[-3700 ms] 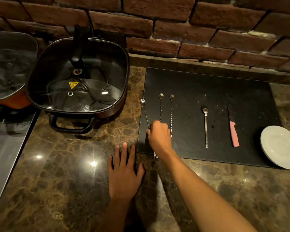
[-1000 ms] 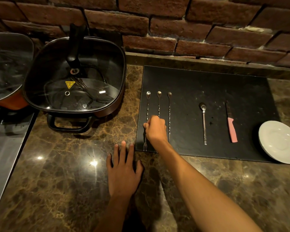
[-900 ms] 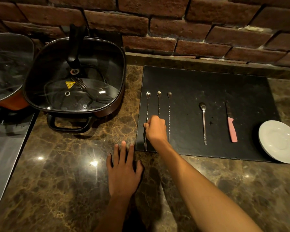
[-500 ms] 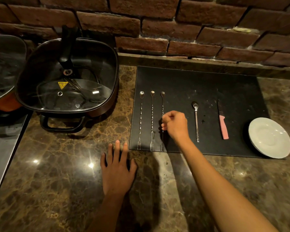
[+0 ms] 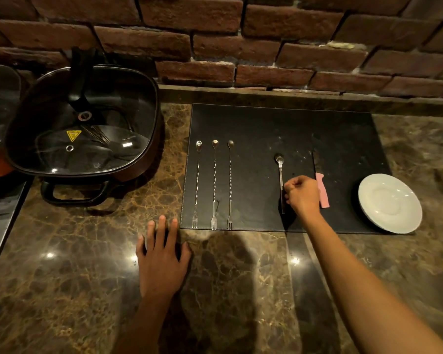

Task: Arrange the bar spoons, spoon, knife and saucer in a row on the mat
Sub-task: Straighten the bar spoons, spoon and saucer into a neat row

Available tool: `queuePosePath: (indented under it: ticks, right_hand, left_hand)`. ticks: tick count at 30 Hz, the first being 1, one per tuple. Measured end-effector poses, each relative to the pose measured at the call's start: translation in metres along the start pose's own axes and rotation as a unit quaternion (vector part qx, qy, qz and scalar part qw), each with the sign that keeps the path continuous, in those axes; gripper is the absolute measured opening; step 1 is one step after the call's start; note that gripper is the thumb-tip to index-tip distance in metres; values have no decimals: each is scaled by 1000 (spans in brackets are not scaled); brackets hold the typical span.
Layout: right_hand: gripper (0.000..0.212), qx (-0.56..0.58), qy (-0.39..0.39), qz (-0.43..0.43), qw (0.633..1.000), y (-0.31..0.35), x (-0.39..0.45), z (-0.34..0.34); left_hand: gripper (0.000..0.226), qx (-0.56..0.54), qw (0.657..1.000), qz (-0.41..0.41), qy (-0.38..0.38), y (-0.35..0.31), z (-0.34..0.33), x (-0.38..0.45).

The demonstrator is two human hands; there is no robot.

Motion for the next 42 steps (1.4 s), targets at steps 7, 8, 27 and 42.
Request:
queuePosePath:
  ticks: [7,8,27,42]
  right_hand:
    - [22,-24,15,26,999,3,-3,6]
    - [22,-36,11,35,999,6,-3,8]
    - [18,-146,-12,132,980,11,-2,-2]
    - [21,-65,56,55,995,12,-1,-5]
  left_hand:
    - [66,-19,999,19,-38,-13,10,-2]
    - [67,-31,998,26,-55,-23,12,-1]
    - [69,7,966,-252,60,-203,-41,21]
    - [72,-3,966,-250,70,-203,-40,21]
Point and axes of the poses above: each hand's wrist, its own x-axis towards the middle knuckle, its own z-axis out of the back of the hand, y = z × x, the point moved 4 cm from there along x, towards the middle knuckle, and after that the axes turned 13 degrees about -z, right-handed, at the moved point
